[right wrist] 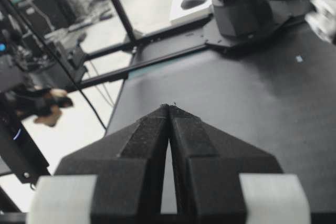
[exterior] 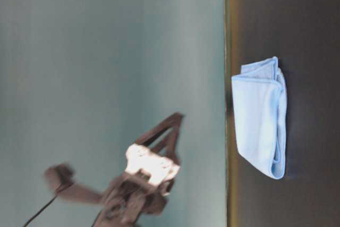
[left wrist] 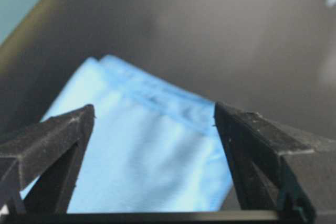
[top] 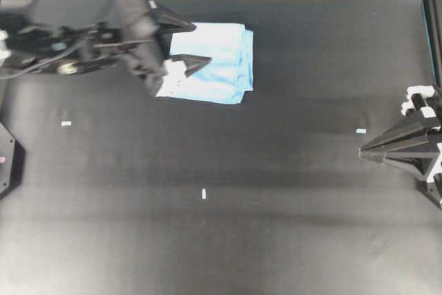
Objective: Push a blue cloth with the left arm to wipe the desk.
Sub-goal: 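Move the left gripper forward and lower it onto the folded blue cloth, then press the left gripper on the cloth and push it toward the near-left table area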
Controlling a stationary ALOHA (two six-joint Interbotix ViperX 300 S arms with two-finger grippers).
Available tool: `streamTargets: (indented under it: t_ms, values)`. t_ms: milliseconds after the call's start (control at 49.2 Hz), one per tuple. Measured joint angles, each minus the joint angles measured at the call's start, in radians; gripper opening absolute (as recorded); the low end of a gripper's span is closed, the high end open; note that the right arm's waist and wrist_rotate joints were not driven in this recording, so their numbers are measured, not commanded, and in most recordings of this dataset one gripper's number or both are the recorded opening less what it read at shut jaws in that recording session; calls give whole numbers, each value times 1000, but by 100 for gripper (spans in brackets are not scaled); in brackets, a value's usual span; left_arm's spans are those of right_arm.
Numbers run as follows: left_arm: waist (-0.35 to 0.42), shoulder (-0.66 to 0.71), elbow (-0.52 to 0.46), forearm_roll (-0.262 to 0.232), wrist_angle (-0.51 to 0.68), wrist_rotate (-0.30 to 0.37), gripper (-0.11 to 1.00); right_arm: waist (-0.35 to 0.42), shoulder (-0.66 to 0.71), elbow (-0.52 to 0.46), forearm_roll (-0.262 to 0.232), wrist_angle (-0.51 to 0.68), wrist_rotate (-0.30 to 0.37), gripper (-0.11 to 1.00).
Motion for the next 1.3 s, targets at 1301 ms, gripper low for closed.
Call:
streamTargets:
  t_ms: [1301]
  values:
    - [71, 305, -126, 2, 133, 12, 88, 0, -6, 0, 2, 31, 0, 0]
